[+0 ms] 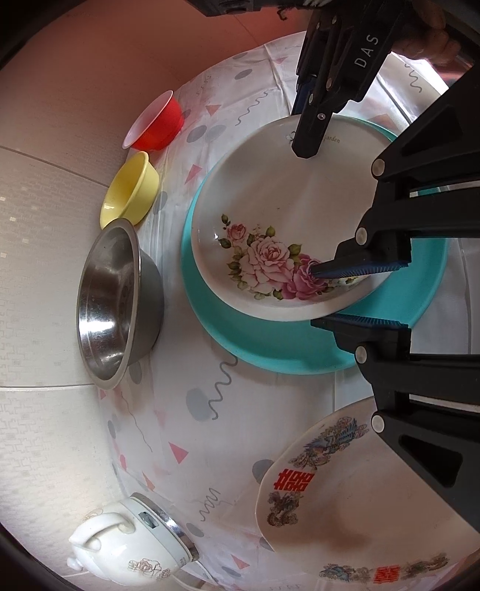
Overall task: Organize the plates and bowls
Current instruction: 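Lift the floral plate and carry it over the teal plate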
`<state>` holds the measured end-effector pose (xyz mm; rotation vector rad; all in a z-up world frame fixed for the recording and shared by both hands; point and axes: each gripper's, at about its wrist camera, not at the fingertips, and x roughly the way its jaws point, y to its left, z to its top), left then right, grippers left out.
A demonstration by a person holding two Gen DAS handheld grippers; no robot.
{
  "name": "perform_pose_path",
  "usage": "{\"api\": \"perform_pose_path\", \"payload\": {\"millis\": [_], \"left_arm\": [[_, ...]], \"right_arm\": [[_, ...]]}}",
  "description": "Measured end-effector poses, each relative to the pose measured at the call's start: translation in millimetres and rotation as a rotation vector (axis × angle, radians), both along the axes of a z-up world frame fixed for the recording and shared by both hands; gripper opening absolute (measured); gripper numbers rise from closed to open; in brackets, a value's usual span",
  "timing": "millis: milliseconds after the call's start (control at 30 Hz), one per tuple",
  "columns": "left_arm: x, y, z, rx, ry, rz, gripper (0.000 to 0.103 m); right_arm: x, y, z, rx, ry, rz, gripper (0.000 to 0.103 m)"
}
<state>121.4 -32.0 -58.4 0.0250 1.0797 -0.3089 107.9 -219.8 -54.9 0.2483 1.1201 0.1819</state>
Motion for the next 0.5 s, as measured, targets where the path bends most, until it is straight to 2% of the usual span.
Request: {"api": "perform_pose_path", "payload": {"millis": [167,500], "left_arm": [[-1.9,0.2,0.7,0.002,-0.005,0.003,0.019],[-4.5,-1.9,2.3,0.024,-0.019,0.017,0.02]], "right_arm": [[0.6,4.0,0.9,-0.018,-0.004,0.027,0.032],[-1.9,11.0,1.7,-0.077,-0.037,0.07,0.032]]}}
